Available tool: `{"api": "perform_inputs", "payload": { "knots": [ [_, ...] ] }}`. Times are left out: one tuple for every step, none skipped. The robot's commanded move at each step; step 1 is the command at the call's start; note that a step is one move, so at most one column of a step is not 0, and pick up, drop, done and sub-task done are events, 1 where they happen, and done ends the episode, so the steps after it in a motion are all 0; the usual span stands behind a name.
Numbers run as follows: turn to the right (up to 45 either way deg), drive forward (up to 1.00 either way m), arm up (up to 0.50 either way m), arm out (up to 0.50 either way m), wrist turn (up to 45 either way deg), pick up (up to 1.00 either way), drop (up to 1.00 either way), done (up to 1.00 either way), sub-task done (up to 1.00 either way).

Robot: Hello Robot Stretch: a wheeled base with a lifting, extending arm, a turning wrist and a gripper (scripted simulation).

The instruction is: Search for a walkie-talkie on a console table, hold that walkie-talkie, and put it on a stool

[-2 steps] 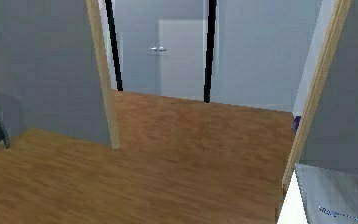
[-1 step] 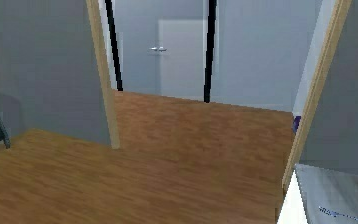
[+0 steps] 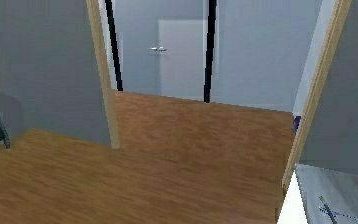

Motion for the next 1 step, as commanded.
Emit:
{"api": "perform_inputs", "payload": {
  "knots": [
    [0.0,0.00,0.00,-0.26,0.0,0.00,0.00,0.00,0.00]
  ]
}}
